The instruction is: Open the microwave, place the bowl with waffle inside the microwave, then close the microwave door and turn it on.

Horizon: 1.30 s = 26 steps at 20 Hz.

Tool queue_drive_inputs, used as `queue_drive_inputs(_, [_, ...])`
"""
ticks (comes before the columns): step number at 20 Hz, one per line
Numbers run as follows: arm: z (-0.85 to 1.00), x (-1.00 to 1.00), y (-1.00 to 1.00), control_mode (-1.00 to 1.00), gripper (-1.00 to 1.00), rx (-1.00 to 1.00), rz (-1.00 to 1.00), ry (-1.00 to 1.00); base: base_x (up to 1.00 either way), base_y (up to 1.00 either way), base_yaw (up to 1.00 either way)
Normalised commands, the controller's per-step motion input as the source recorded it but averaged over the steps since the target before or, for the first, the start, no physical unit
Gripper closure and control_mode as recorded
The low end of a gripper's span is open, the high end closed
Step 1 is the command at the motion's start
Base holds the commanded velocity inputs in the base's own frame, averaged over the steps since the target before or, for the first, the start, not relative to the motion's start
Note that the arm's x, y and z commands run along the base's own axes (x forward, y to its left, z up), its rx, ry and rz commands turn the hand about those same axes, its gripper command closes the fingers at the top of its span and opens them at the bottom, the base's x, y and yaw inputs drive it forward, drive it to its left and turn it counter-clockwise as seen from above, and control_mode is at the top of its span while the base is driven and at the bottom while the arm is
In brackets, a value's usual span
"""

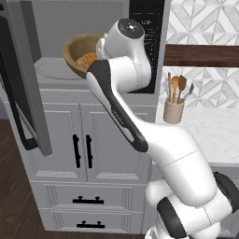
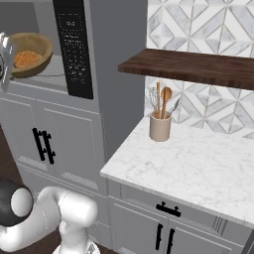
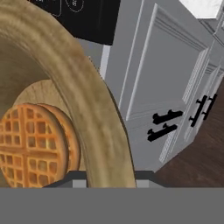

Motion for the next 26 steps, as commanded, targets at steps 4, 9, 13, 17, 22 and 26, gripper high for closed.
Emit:
queue_drive_inputs(4, [0.03, 0.67, 0.07, -1.0, 1.0, 0.0, 0.0, 0.01, 0.0, 0.0, 0.0])
queue_drive_inputs(9, [0.0, 0.68, 0.16, -1.0, 1.0, -0.02, 0.0, 0.04, 0.0, 0.0, 0.0])
queue_drive_inputs(13, [0.0, 0.73, 0.55, -1.0, 1.0, -0.08, -0.01, 0.08, 0.0, 0.0, 0.0])
queue_drive_inputs(17, [-0.02, 0.7, 0.43, -1.0, 1.0, -0.07, -0.06, 0.06, 0.0, 0.0, 0.0])
queue_drive_inputs(22, [-0.09, 0.67, 0.02, -1.0, 1.0, -0.03, -0.07, 0.04, 0.0, 0.0, 0.0])
queue_drive_inputs(26, [-0.24, 0.54, 0.0, -1.0, 1.0, -0.02, -0.04, 0.0, 0.0, 0.0, 0.0])
